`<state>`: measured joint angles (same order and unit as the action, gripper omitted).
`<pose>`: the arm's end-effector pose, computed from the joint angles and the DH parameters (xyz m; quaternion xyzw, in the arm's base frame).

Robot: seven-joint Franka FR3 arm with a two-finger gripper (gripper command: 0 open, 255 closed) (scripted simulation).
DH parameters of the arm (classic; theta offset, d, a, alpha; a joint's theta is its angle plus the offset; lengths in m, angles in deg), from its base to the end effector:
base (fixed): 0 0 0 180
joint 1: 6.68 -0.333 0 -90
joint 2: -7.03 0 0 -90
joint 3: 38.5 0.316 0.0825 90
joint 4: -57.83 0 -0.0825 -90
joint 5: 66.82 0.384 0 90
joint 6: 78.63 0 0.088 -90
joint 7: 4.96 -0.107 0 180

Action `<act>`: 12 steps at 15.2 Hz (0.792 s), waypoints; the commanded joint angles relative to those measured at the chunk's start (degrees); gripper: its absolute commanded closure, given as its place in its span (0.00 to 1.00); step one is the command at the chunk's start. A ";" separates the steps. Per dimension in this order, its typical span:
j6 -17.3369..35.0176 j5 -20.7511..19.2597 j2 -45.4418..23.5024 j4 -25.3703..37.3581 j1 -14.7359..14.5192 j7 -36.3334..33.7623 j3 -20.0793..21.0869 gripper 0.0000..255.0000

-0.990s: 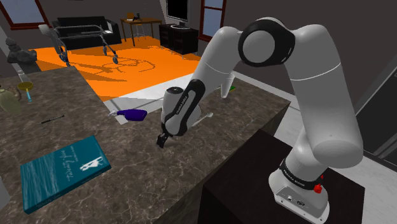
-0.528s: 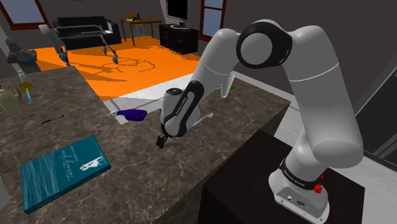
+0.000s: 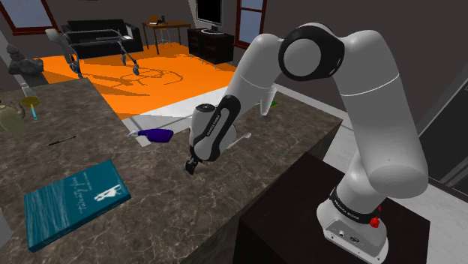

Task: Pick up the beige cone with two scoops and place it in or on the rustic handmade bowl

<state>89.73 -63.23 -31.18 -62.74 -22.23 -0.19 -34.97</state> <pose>0.5500 0.1868 0.1118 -0.9818 -0.1683 -0.0795 0.0375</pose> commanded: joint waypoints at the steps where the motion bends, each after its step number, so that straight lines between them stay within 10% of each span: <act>1: 0.01 0.00 0.01 0.00 0.00 0.00 0.00 1.00; 12: -4.52 0.06 6.80 -2.26 0.04 -0.28 0.02 1.00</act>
<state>85.83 -63.18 -25.29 -64.69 -22.17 -0.41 -34.94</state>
